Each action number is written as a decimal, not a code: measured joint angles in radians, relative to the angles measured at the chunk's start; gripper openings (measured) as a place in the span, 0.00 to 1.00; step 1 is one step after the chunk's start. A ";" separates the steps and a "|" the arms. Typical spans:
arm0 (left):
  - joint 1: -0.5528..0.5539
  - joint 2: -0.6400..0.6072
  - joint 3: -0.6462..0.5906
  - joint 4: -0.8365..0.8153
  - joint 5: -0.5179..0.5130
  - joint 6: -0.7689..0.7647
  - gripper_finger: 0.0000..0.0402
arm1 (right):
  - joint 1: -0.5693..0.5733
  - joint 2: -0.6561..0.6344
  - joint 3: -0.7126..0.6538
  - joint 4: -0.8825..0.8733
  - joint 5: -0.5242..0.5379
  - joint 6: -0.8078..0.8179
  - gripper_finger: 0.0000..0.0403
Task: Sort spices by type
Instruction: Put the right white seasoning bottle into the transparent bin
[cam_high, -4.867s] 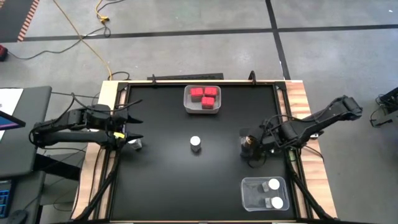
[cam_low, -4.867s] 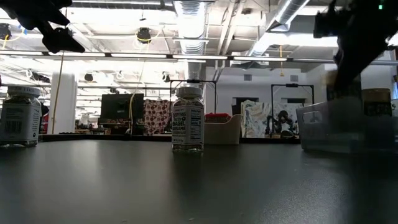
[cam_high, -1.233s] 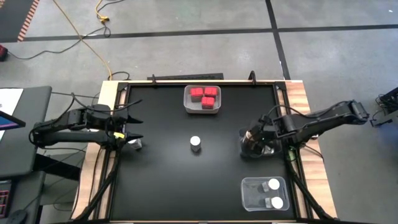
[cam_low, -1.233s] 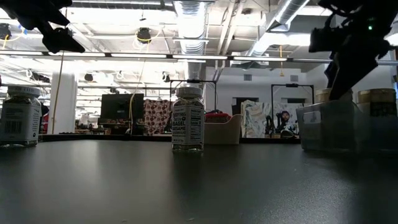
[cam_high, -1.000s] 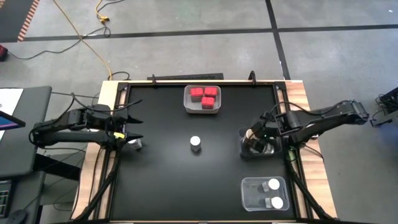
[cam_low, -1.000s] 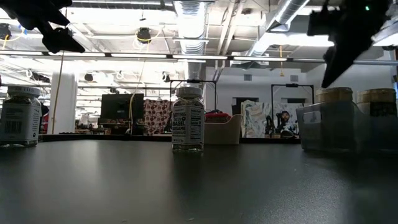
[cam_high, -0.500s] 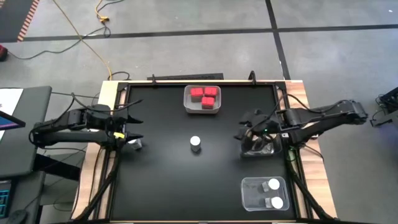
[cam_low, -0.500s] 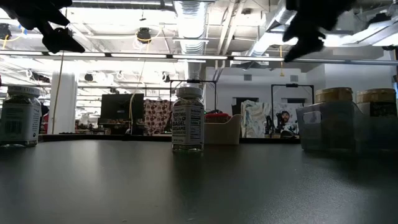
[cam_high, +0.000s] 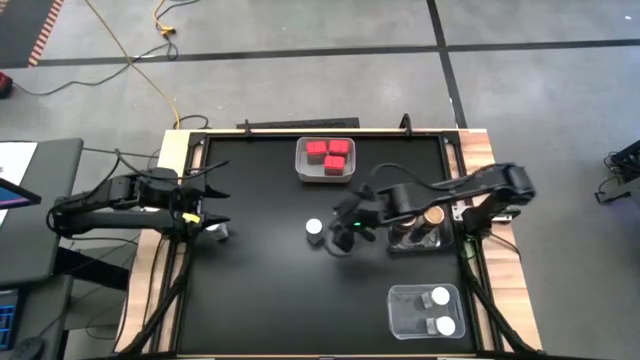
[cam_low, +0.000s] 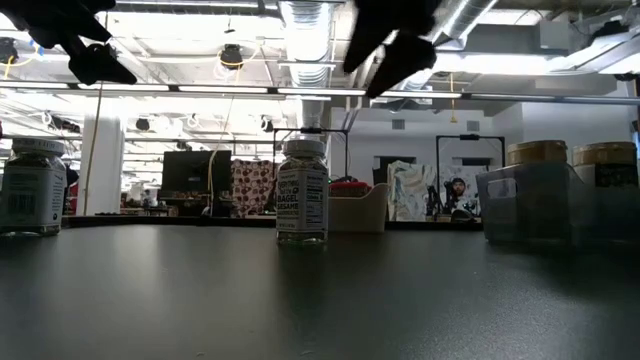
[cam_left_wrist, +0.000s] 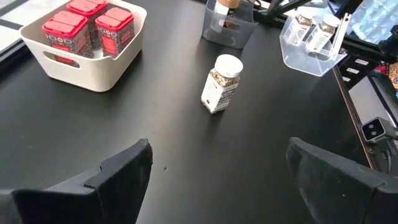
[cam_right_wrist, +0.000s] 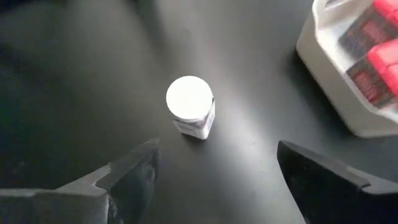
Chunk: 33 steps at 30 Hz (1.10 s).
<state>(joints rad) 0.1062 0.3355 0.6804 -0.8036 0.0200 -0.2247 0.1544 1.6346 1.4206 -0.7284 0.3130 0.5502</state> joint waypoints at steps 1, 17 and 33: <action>0.000 0.000 0.000 0.000 0.000 0.000 0.88 | -0.005 0.039 0.045 -0.032 0.000 0.028 0.87; 0.000 0.000 0.000 0.000 0.000 0.000 0.88 | -0.052 0.451 0.555 -0.220 -0.001 0.087 0.87; 0.000 0.000 0.000 -0.002 0.000 0.001 0.88 | -0.050 0.545 0.595 -0.323 -0.029 0.183 0.87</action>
<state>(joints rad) 0.1061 0.3355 0.6804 -0.8055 0.0200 -0.2241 0.1047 2.1795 2.0151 -1.0517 0.2841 0.7331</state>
